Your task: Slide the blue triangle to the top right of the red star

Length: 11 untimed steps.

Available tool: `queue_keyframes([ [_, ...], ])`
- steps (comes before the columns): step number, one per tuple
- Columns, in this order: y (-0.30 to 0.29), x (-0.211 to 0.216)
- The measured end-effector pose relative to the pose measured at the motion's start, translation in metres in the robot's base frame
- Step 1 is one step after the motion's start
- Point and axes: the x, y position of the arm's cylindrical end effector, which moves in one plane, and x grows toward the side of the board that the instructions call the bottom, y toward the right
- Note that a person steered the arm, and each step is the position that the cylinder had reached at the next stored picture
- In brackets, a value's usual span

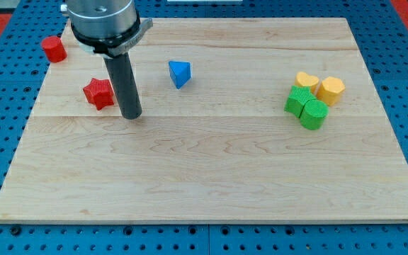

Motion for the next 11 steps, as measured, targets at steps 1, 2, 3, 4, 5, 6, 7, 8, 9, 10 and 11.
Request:
queue_keyframes([
  [1,0.000,0.000],
  [2,0.020,-0.012],
  [3,0.077,-0.077],
  [4,0.074,-0.101],
  [5,0.078,-0.094],
  [6,0.111,-0.099],
  [7,0.138,-0.108],
  [8,0.166,-0.137],
  [9,0.084,-0.137],
  [10,0.024,-0.182],
  [11,0.021,-0.191],
])
